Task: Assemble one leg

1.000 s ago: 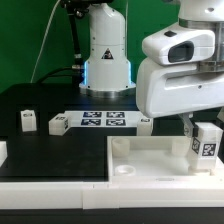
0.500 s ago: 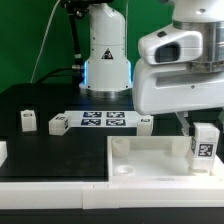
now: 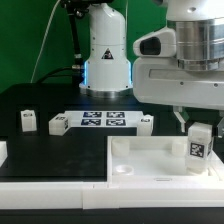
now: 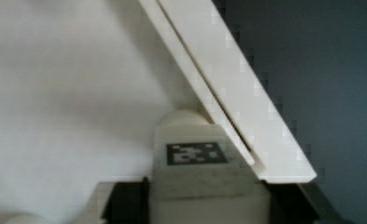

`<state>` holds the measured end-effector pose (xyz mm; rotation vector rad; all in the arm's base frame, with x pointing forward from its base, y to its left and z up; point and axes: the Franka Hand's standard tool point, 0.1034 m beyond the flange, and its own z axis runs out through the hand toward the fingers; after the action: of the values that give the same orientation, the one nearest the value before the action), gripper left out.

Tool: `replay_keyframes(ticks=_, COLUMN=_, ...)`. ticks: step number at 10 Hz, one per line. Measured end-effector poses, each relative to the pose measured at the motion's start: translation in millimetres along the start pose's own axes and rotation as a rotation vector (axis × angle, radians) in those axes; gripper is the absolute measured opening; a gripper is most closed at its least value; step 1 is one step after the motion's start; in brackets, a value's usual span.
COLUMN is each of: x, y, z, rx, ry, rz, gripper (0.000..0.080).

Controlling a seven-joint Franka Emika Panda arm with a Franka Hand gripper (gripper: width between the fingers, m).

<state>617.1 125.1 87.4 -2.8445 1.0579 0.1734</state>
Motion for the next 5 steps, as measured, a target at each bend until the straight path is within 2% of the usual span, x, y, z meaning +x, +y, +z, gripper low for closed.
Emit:
replay_keyframes(ticks=3, x=-1.7, y=-2.0, z=0.2, rx=0.005, ry=-0.005, rz=0.163, gripper=0.0302)
replay_keyframes(ticks=4, x=-1.7, y=-2.0, z=0.2, rx=0.005, ry=-0.005, rz=0.132, gripper=0.0302)
replay_keyframes(ticks=5, x=-2.3, y=-2.1, z=0.5, rx=0.002, ry=-0.005, rz=0.081, gripper=0.0495)
